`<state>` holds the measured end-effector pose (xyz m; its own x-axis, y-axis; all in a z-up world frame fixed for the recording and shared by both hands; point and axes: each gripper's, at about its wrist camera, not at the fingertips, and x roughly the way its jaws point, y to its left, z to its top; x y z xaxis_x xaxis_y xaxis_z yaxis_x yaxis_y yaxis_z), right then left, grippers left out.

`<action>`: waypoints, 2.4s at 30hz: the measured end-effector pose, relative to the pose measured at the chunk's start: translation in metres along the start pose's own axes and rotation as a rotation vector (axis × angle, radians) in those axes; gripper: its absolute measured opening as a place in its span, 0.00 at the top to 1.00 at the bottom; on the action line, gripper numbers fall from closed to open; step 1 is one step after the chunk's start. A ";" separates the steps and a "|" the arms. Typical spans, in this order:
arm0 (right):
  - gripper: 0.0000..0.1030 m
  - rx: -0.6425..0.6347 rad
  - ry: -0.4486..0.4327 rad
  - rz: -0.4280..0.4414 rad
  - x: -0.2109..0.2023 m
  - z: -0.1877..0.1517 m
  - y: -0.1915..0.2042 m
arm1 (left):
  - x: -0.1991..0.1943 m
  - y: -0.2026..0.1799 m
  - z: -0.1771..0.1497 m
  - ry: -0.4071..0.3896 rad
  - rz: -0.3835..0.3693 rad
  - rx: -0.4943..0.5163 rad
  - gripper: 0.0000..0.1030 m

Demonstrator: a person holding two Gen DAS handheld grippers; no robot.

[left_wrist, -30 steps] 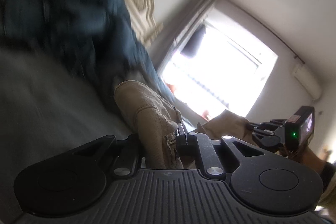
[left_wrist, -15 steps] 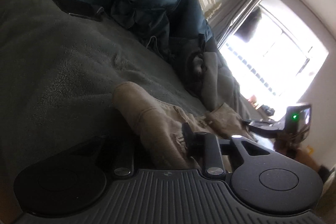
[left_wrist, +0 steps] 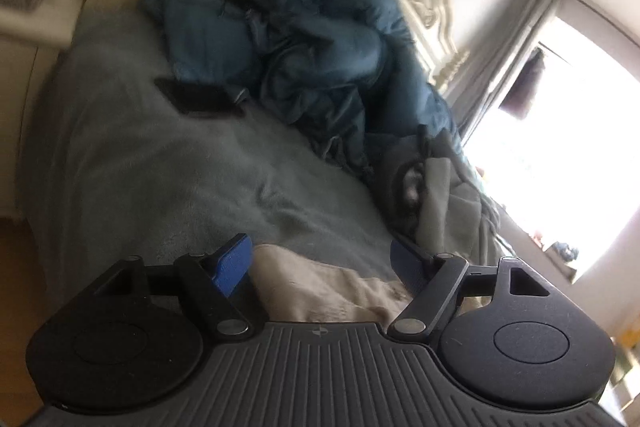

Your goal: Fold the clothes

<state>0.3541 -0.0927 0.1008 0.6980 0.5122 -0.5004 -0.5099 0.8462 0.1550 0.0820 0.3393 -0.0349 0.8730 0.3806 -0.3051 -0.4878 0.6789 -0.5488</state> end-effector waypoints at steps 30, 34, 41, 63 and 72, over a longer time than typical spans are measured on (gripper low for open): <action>0.89 0.829 0.193 -0.061 0.040 -0.146 -0.246 | 0.000 -0.280 -0.207 0.563 -0.765 0.589 0.55; 0.93 0.769 0.059 0.040 0.000 -0.136 -0.228 | -0.009 -0.274 -0.200 0.545 -0.769 0.572 0.70; 0.93 0.618 -0.174 0.205 -0.149 -0.136 -0.176 | -0.042 -0.260 -0.174 0.536 -0.847 0.522 0.73; 0.84 1.055 -0.231 -0.220 -0.329 -0.384 -0.174 | -0.078 -0.260 -0.173 0.574 -0.937 0.408 0.54; 0.60 0.906 -0.307 -0.409 -0.371 -0.359 -0.178 | -0.052 -0.280 -0.242 0.698 -0.805 0.581 0.47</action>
<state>0.0052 -0.4862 -0.0472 0.8951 0.0691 -0.4406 0.2750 0.6921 0.6674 0.1740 -0.0226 -0.0542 0.6525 -0.5787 -0.4893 0.4231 0.8139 -0.3982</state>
